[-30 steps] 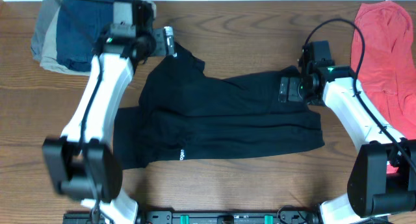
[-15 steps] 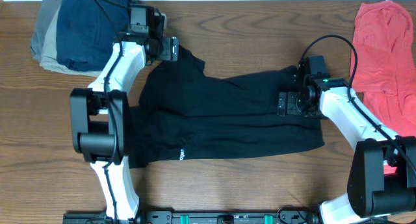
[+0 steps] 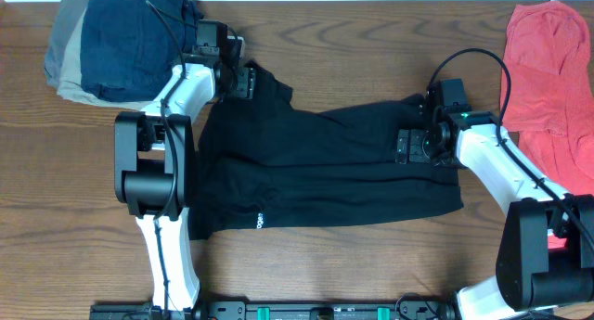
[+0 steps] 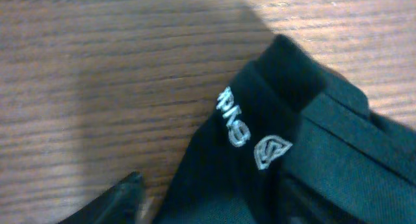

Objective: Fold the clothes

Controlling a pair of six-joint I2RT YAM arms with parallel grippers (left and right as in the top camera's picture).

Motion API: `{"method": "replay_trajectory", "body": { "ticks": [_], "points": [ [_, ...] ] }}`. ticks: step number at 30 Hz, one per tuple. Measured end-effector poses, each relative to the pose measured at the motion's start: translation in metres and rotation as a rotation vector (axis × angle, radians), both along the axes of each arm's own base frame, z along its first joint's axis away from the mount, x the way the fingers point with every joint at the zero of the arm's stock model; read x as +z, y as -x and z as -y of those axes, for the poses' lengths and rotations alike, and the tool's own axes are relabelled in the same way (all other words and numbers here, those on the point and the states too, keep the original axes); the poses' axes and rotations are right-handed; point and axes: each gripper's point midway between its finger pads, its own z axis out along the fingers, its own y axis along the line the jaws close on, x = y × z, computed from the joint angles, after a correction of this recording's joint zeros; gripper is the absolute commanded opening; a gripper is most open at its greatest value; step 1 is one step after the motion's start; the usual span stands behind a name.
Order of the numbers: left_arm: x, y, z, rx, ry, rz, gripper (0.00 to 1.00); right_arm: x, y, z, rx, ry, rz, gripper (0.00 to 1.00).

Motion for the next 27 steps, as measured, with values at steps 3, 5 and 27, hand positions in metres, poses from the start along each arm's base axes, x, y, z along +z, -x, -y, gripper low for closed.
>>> {"method": "replay_trajectory", "body": {
  "ticks": [3,5,27],
  "points": [
    [-0.002,0.0,0.001,0.002,0.004,-0.002,0.15,0.0,0.0,0.0,0.0,0.0,0.0,0.99],
    [-0.003,0.0,0.001,-0.002,0.003,-0.003,0.06,0.0,0.0,0.0,0.0,0.0,-0.002,0.99],
    [-0.002,-0.003,0.002,-0.007,0.009,0.009,0.06,0.081,-0.115,0.034,0.049,-0.107,0.355,0.98]
  ]
}}
